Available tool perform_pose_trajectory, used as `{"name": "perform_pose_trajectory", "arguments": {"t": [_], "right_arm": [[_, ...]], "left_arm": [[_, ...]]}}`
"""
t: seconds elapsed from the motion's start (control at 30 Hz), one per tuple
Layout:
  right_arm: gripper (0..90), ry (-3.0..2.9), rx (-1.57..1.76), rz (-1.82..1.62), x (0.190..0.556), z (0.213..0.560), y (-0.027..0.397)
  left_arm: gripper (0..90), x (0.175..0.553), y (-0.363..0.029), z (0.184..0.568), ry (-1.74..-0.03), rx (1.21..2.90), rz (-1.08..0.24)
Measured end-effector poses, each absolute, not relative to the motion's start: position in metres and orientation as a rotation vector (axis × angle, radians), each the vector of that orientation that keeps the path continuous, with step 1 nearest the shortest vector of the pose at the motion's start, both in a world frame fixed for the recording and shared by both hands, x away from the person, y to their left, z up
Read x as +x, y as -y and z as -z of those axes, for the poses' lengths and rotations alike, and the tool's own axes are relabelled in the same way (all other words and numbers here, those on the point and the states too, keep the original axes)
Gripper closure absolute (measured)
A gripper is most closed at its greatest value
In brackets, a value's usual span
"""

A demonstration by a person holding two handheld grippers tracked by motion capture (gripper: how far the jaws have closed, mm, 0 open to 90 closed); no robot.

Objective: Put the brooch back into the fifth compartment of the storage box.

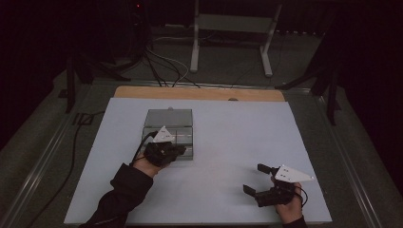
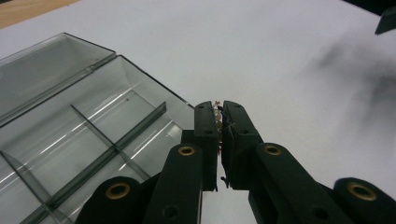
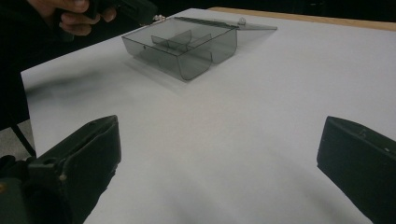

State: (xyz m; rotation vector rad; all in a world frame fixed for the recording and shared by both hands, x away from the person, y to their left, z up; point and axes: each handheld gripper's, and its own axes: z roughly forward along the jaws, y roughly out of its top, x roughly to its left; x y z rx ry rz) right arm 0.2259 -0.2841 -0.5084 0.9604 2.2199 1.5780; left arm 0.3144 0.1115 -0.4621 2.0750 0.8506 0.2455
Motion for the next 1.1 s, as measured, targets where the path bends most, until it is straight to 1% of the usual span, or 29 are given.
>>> {"name": "perform_pose_trajectory", "arguments": {"t": [0.6, 1.1], "right_arm": [[0.0, -2.22, 0.962, -1.581, 0.226, 0.509, 0.284], [0.0, -2.224, 0.96, -1.579, 0.226, 0.509, 0.284]], "left_arm": [[87.4, 0.327, -0.135, 0.469, -0.889, 2.078, -0.275], [87.3, 0.336, -0.148, 0.484, -0.919, 2.101, -0.255]]}}
